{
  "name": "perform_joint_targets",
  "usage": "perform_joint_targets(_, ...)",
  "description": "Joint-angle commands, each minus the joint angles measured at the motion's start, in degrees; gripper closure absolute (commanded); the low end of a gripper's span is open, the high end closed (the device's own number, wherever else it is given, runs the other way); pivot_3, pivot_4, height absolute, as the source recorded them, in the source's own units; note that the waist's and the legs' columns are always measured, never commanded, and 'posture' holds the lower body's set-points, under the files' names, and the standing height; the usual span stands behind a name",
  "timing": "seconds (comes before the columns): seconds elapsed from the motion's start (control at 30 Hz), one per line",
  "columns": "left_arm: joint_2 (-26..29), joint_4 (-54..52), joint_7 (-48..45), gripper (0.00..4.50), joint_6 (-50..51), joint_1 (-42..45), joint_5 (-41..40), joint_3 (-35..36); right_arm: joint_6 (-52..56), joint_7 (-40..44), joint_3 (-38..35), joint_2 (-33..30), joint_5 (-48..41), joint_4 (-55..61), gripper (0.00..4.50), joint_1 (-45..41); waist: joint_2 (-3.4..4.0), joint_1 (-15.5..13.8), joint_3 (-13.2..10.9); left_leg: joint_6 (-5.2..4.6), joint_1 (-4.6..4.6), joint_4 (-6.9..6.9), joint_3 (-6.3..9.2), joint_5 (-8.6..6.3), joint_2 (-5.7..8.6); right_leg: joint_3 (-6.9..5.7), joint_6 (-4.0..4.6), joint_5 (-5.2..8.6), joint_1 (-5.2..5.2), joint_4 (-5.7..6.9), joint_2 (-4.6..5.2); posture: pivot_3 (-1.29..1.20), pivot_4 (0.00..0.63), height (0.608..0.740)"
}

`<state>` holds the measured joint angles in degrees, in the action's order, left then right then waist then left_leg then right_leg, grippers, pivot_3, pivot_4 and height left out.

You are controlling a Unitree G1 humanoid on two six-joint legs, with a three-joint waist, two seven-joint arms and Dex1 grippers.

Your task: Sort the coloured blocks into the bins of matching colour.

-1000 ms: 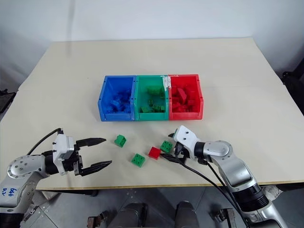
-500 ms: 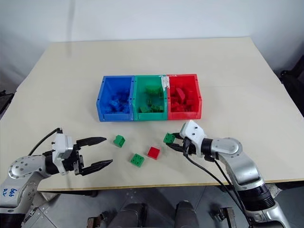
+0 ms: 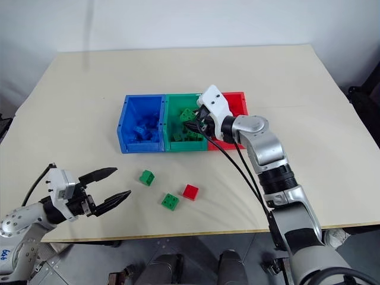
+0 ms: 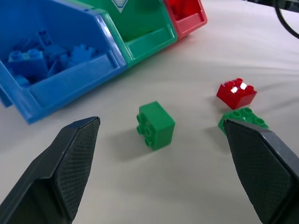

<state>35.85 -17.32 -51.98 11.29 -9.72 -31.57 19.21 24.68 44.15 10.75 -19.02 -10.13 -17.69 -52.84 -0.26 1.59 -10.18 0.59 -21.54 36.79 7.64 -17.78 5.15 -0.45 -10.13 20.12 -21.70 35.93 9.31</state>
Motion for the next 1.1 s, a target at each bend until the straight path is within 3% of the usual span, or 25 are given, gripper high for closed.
perform_joint_targets(0.03, -0.2, -2.3, 0.4, 0.0, -0.4, -0.8, -0.9, 0.9, -4.2, -0.4, -1.5, 0.8, 0.7, -1.8, 0.96, -2.0, 0.0, 0.1, 0.0, 0.0, 0.0, 0.0, 0.0, 0.0, 0.0, 0.0, 0.0, 0.0, 0.0, 0.0, 0.0, 0.0, 0.15, 0.74)
perform_joint_targets(0.13, 0.3, -1.7, 0.0, 0.0, -0.7, 0.1, -0.1, 0.1, -6.0, 2.6, -4.0, -1.3, -2.3, 4.4, 0.01, 1.7, 0.01, 0.1, 0.0, 0.0, 0.0, -0.01, -0.02, 0.0, -0.01, 0.0, 0.0, 0.0, -0.02, 0.0, -0.01, 0.0, 0.15, 0.74)
perform_joint_targets(0.43, 3.6, 4.2, -4.1, 0.0, -0.3, 7.8, 2.0, -4.8, -9.0, 14.4, -18.3, -14.7, -14.8, 28.0, 0.01, 29.3, 0.03, -1.5, 0.0, -0.09, -0.07, 0.07, 0.08, -0.11, 0.06, -0.11, 0.0, 0.0, 0.09, -0.13, 0.02, 0.0, 0.15, 0.74)
perform_joint_targets(0.6, 4.0, 8.2, -7.4, 0.0, -2.2, 12.9, 3.8, -8.1, -14.8, 20.0, -28.2, -21.0, -16.9, 30.4, 0.01, 46.2, 0.02, -1.5, 0.0, -0.12, -0.06, 0.13, -0.2, -0.12, 0.08, -0.11, -0.01, -0.01, 0.11, -0.22, 0.01, 0.0, 0.15, 0.74)
perform_joint_targets(0.73, 3.7, 10.3, -9.9, 0.0, -3.2, 16.1, 4.1, -10.2, -20.2, 25.7, -31.6, -25.3, -15.6, 27.8, 0.01, 55.7, 0.02, -1.5, 0.0, -0.12, 0.0, 0.2, -0.4, -0.13, 0.05, -0.11, -0.05, -0.03, 0.12, -0.21, -0.04, 0.0, 0.15, 0.74)
perform_joint_targets(0.9, 2.6, 12.0, -10.1, 0.0, -7.5, 17.8, 6.3, -11.1, -21.3, 23.9, -30.1, -25.0, -16.0, 26.8, 0.01, 55.2, 0.01, -1.2, 0.0, -0.1, 0.14, 0.28, -0.55, -0.13, 0.0, -0.07, -0.06, -0.03, 0.18, -0.13, -0.06, 0.0, 0.15, 0.74)
perform_joint_targets(1.1, 3.8, 10.2, -9.6, 0.0, -6.2, 13.3, 5.1, -8.2, -12.4, 21.3, -18.3, -23.1, -16.6, 33.6, 0.01, 47.7, 0.01, -1.1, 0.0, -0.08, 0.16, 0.26, -0.53, -0.14, -0.27, -0.06, -0.06, -0.04, 0.17, -0.14, -0.06, 0.0, 0.15, 0.74)
